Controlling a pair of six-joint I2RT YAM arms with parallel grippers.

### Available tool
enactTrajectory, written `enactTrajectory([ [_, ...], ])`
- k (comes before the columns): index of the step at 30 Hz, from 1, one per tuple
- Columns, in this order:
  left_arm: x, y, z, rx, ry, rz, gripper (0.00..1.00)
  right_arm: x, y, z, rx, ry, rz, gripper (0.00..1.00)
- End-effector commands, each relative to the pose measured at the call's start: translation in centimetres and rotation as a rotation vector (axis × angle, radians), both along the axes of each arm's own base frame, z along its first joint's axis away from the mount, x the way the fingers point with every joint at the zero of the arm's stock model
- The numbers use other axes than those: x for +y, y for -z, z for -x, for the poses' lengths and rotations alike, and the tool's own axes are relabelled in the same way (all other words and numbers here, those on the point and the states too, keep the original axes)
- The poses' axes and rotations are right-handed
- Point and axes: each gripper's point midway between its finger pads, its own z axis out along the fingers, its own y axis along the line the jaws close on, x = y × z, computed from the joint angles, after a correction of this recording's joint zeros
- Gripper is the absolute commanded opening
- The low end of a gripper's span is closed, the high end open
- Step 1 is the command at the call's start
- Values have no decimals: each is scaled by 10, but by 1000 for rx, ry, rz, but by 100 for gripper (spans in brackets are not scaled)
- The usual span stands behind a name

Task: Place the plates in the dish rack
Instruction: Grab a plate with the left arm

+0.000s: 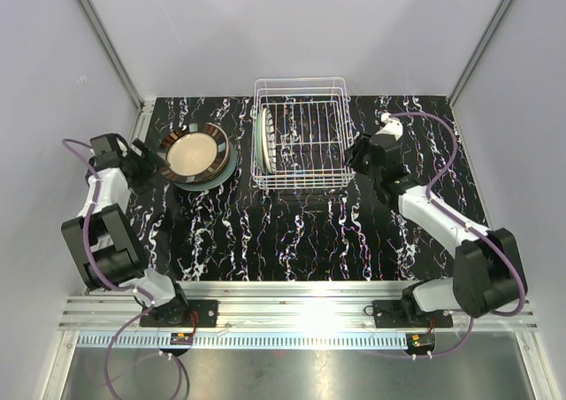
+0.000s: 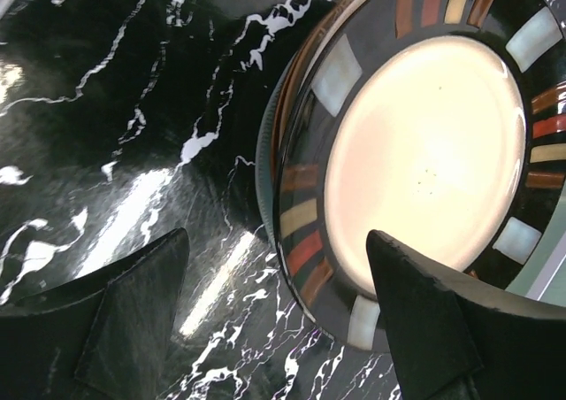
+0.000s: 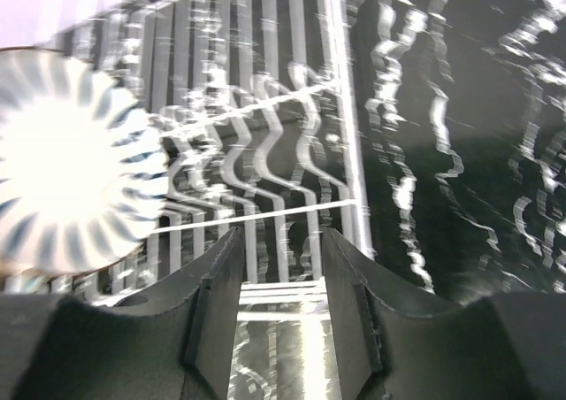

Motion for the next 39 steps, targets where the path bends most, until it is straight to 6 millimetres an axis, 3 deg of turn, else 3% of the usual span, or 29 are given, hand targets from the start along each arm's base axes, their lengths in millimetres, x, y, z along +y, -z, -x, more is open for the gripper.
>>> enactTrajectory([
  [1, -6, -5, -17, -73, 37, 52, 84, 17, -42, 6, -122, -128, -48, 48],
  [7, -17, 6, -26, -81, 78, 142, 81, 25, -57, 17, -149, -190, -74, 48],
  [13, -21, 14, -29, -72, 88, 174, 66, 38, -75, 30, -203, -282, -114, 49],
  [16, -23, 15, -28, -70, 93, 180, 54, 40, -83, 34, -225, -300, -131, 49],
  [18, -23, 15, -28, -71, 99, 188, 40, 40, -83, 35, -222, -303, -131, 49],
  [21, -27, 16, -26, -64, 104, 202, 31, 38, -86, 36, -224, -292, -140, 49],
  [39, -20, -19, -12, -109, 80, 99, 24, 50, -107, 52, -229, -353, -136, 50],
])
